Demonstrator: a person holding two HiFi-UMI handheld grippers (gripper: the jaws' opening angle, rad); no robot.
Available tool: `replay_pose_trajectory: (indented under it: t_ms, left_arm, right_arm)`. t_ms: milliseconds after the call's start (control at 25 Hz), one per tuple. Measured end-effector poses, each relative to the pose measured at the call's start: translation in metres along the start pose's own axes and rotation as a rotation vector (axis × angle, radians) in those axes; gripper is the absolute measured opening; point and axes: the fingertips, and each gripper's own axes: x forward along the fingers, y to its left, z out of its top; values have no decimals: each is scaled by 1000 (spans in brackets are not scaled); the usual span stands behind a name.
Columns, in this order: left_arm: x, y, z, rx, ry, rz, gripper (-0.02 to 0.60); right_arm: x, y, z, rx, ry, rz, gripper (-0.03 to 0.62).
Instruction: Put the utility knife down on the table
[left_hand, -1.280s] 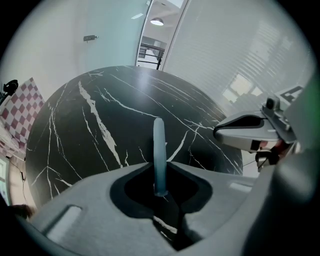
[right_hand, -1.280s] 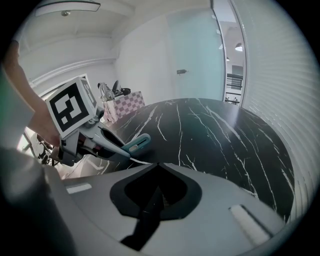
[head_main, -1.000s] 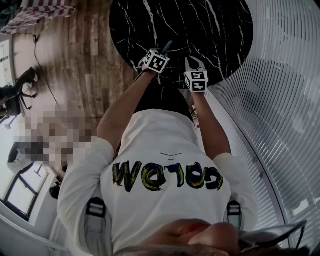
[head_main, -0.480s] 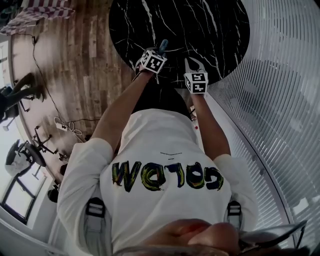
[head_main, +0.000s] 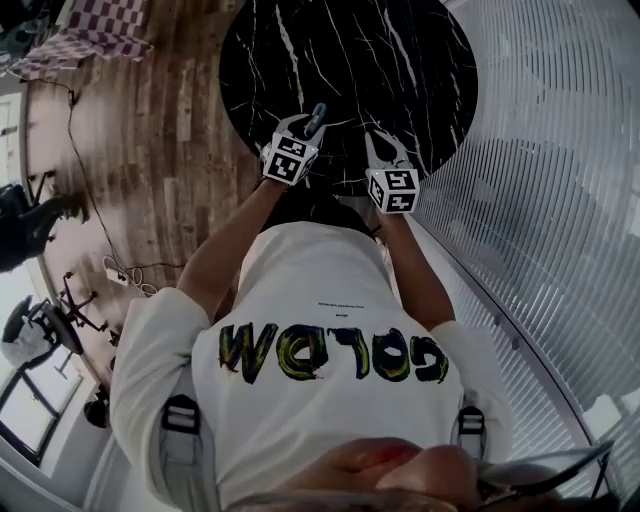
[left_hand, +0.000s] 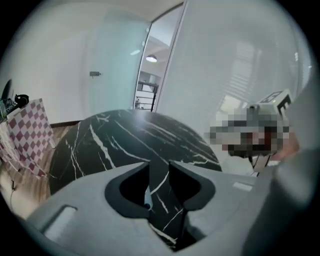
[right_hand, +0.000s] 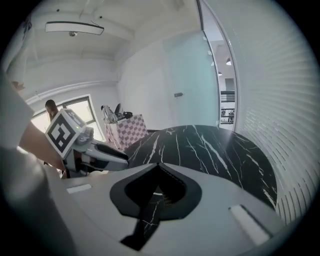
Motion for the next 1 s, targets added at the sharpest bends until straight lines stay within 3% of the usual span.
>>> replay_pose_trajectory:
  t_ms: [120,360,760,1000]
  left_arm:
    - [-36,-20,45,-8,-147,-43,104]
    - [-112,-49,128,10,-434,-96,0]
    - [-207,-104,209,129,-652,-159,0]
    - [-217,-131,217,213,-716,-172,0]
  right_arm:
    - [-21,8,40,8,-75,19,2]
    - [-69,36,123,-93,-245,52,2]
    - [-149,82,212,-209,-442,87,2]
    - [-174,93,226,-249,-532,82,0]
